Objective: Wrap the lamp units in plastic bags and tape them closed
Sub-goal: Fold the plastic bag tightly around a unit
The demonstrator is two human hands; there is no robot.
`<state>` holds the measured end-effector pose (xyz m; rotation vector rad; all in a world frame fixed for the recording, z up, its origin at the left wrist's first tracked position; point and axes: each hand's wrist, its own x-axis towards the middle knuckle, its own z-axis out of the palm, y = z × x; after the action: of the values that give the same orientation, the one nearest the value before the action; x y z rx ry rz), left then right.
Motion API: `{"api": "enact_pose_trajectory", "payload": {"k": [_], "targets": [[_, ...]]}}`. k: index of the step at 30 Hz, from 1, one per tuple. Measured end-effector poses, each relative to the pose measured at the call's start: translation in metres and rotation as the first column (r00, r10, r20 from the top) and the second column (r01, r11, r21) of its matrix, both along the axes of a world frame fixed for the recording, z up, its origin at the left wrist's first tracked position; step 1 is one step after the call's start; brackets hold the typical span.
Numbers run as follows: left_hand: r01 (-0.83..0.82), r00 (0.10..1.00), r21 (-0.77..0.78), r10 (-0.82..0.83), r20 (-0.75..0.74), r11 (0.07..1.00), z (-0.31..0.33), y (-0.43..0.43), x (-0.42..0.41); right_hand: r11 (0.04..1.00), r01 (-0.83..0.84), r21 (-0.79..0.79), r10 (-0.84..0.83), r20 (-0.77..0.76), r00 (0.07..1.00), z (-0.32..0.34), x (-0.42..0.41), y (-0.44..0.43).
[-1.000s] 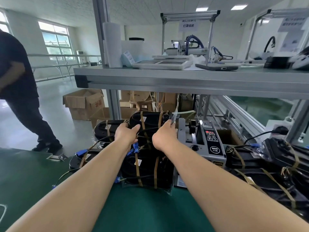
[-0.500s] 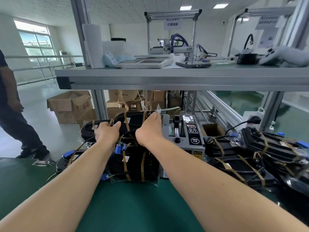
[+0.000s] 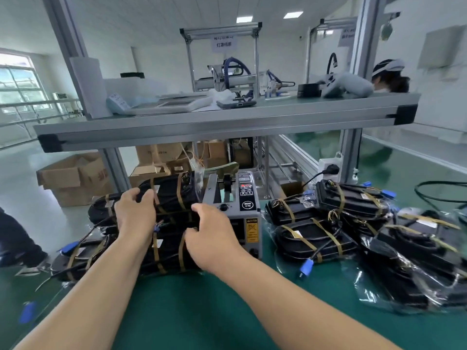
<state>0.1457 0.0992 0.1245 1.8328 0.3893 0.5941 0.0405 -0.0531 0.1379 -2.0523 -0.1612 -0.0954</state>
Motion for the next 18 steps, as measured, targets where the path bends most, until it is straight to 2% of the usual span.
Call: {"api": "enact_pose_trajectory", "payload": {"k": [4,7,10,13,16,18], "targets": [[0.181,0.974,-0.167,-0.153,0.167,0.969,0.006,-0.044,-0.053,0.993,0.054,0.101,-0.054,-0.006,0.999,-0.018,-0.042,-0.043],[0.389,0.915,-0.164,-0.359,0.184,0.907,-0.005,-0.107,-0.099,0.980,0.167,0.108,-0.171,0.026,0.985,-0.031,-0.070,-0.092],[0.574,0.819,-0.144,-0.562,0.115,0.806,-0.021,-0.177,-0.130,0.940,0.318,0.120,-0.328,0.071,0.942,-0.037,-0.096,-0.144],[0.704,0.708,-0.086,-0.706,0.011,0.705,-0.030,-0.240,-0.145,0.878,0.477,0.048,-0.479,0.144,0.866,-0.038,-0.114,-0.194],[0.791,0.606,-0.034,-0.790,-0.088,0.611,-0.032,-0.295,-0.146,0.793,0.607,-0.055,-0.588,0.194,0.785,-0.037,-0.117,-0.244],[0.809,0.580,0.008,-0.797,-0.168,0.587,-0.031,-0.331,-0.136,0.711,0.694,-0.114,-0.659,0.237,0.714,-0.036,-0.113,-0.274]]}}
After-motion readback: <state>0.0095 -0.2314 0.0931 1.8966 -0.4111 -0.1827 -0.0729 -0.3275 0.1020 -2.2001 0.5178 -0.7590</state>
